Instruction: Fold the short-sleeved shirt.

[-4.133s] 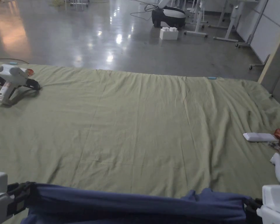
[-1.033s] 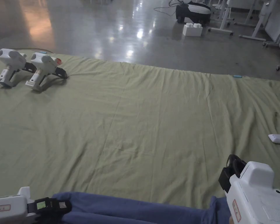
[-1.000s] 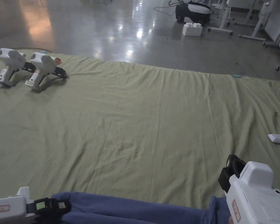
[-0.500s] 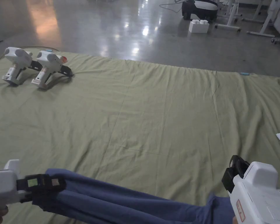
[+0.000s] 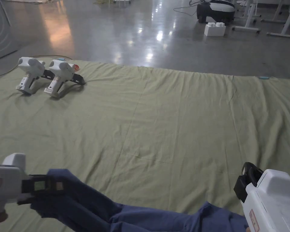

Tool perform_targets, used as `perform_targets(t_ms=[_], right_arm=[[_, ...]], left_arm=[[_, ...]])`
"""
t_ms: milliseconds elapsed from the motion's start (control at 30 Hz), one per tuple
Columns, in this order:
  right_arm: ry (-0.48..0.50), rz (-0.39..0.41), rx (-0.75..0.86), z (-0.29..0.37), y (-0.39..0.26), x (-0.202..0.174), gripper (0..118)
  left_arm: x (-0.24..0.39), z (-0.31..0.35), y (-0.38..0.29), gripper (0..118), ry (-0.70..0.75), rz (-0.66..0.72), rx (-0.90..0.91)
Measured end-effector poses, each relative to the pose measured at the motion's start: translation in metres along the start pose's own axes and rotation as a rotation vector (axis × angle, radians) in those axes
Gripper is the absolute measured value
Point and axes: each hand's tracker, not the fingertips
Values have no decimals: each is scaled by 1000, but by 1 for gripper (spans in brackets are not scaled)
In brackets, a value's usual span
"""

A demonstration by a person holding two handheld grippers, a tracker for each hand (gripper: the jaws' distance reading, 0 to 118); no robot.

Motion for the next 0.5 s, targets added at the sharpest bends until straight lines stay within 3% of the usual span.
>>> perform_targets(t_ms=[200, 500], right_arm=[[1, -5, 1, 4, -2, 3, 0], [-40, -22, -13, 13, -7, 23, 0]], left_arm=[[60, -50, -16, 11, -124, 64, -46], [134, -177, -67, 11, -21, 17, -212]])
